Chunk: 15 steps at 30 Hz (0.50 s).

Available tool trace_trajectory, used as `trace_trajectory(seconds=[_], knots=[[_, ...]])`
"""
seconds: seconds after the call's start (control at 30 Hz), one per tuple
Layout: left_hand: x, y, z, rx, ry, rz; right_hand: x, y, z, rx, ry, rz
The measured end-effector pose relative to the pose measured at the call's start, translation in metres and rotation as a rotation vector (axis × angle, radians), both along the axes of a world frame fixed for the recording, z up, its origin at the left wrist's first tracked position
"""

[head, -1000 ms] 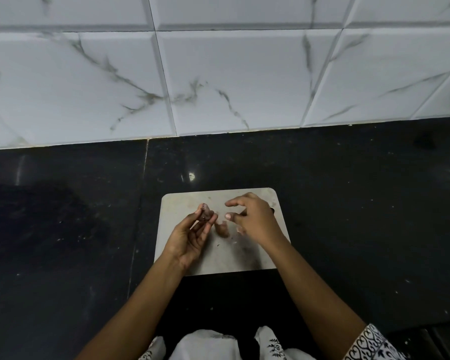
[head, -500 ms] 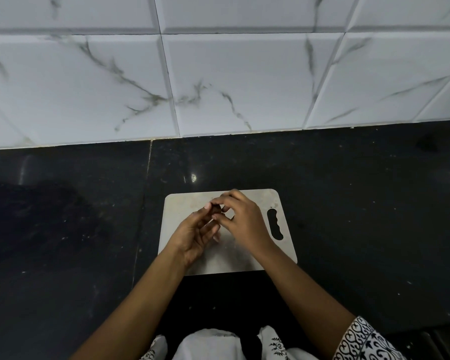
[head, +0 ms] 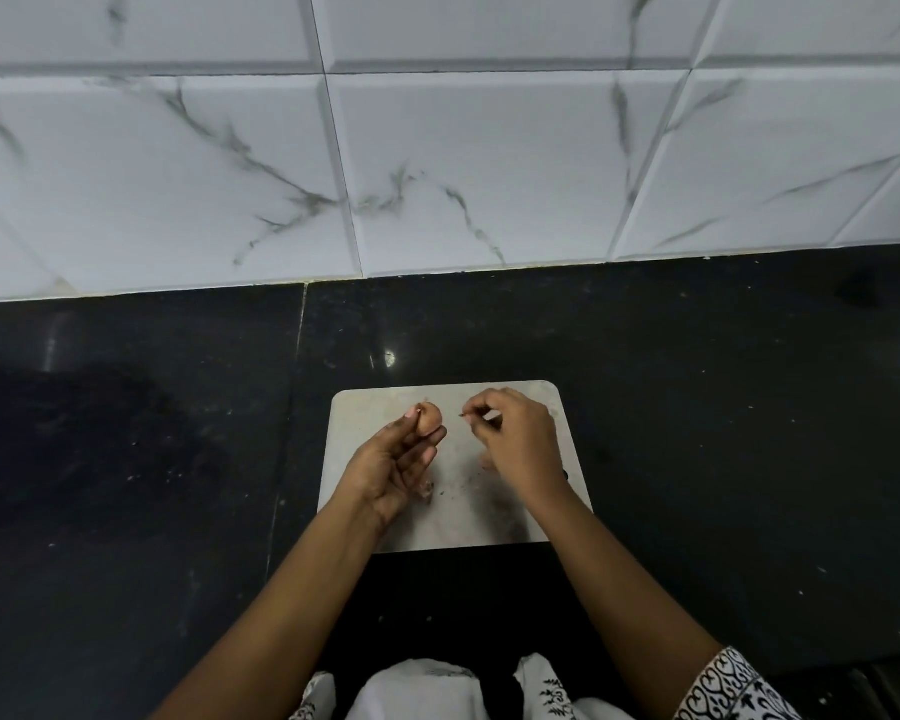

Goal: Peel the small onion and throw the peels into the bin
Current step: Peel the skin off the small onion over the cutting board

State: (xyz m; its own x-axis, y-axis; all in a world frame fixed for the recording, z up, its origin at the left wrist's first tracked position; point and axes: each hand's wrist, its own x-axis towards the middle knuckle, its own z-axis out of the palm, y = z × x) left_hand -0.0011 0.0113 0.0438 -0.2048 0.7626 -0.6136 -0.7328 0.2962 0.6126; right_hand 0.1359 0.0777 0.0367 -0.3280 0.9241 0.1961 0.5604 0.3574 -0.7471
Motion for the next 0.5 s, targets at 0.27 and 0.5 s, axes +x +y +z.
trace_trajectory(seconds=[0.27,0.5], knots=[[0.001,-0.003,0.005,-0.032,0.005,0.018,0.007,-0.004,0.005,-0.026,-0.281,0.078],[0.004,-0.001,0.008,-0.009,0.024,-0.012,-0.003,-0.009,0.020,-0.052,0.088,0.244]])
